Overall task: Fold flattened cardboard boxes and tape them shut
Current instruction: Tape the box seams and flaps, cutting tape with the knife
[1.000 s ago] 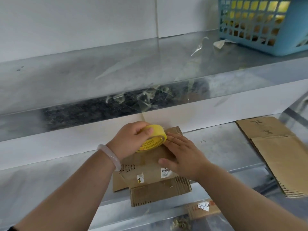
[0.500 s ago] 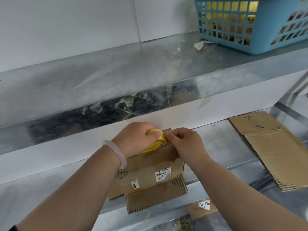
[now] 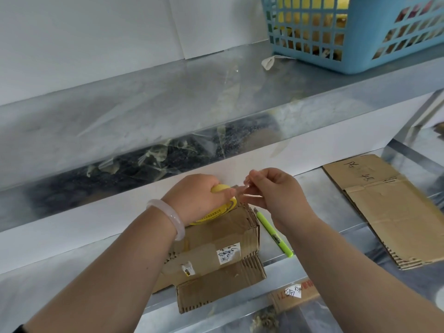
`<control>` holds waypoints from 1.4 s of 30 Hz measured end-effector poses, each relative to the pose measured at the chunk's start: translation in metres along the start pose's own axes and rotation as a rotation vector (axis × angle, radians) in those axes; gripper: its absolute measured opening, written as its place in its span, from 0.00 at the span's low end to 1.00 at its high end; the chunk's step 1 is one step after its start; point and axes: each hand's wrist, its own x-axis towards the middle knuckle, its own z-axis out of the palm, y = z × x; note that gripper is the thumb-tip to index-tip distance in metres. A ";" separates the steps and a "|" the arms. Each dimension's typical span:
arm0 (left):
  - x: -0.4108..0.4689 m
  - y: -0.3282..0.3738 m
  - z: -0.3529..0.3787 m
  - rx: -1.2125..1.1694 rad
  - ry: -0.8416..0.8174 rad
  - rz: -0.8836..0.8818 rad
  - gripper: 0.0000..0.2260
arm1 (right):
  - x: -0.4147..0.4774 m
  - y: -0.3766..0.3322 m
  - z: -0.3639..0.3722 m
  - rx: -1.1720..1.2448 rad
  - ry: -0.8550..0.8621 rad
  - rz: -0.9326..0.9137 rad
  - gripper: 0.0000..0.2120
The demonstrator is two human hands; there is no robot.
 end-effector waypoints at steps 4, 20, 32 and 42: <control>0.003 0.002 0.007 0.010 0.057 0.034 0.22 | 0.002 0.009 -0.005 0.076 0.052 0.080 0.11; -0.021 -0.041 0.040 -0.700 0.277 0.062 0.25 | 0.013 0.013 -0.027 0.216 0.034 0.163 0.11; -0.023 -0.033 0.031 -0.399 0.419 -0.073 0.14 | 0.014 0.022 -0.030 0.284 0.095 0.187 0.12; -0.031 -0.023 0.013 -0.006 0.379 -0.107 0.17 | 0.016 0.036 -0.038 0.333 0.183 0.250 0.12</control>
